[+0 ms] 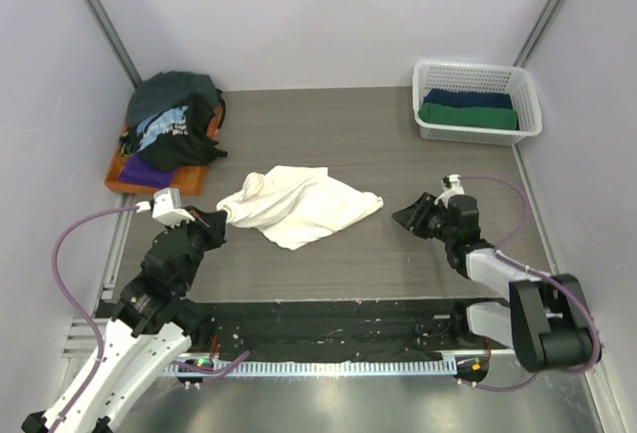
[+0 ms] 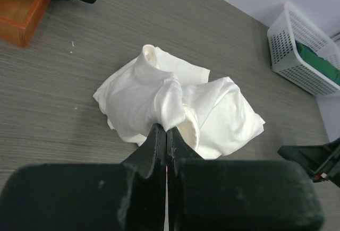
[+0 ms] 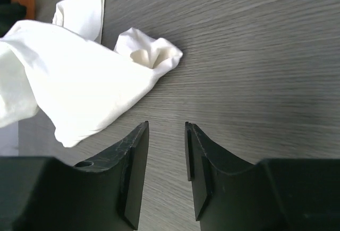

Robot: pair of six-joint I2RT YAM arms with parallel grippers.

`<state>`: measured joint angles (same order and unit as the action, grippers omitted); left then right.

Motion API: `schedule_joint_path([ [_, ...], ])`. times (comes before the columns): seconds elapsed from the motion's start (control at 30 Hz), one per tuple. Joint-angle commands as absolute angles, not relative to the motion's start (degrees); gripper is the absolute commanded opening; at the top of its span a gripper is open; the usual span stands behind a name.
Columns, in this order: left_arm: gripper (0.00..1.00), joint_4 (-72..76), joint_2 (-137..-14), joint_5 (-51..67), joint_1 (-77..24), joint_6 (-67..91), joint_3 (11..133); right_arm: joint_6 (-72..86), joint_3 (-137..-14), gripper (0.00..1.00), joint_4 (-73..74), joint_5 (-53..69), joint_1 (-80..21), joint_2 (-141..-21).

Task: Roll the t-shirts
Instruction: Flatten out the T-shirt at the center of the board.

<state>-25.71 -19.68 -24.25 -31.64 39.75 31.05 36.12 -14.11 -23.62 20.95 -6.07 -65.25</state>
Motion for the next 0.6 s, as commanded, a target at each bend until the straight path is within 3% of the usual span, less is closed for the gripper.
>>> schedule_joint_path([
  [0.0,0.00,-29.62,-17.50,-24.52,-31.82,42.18,32.96,35.16,-20.30,0.41,-28.83,24.08,-9.05,-72.58],
  [0.2,0.00,-30.67,-15.74,-24.61,-31.73,42.36,33.40,37.88,-25.31,0.49,-27.25,21.72,-10.11,-80.23],
  [0.57,0.00,-31.64,-16.35,-23.99,-31.73,42.45,34.71,39.28,-34.62,0.47,-22.85,18.63,-10.37,-91.48],
])
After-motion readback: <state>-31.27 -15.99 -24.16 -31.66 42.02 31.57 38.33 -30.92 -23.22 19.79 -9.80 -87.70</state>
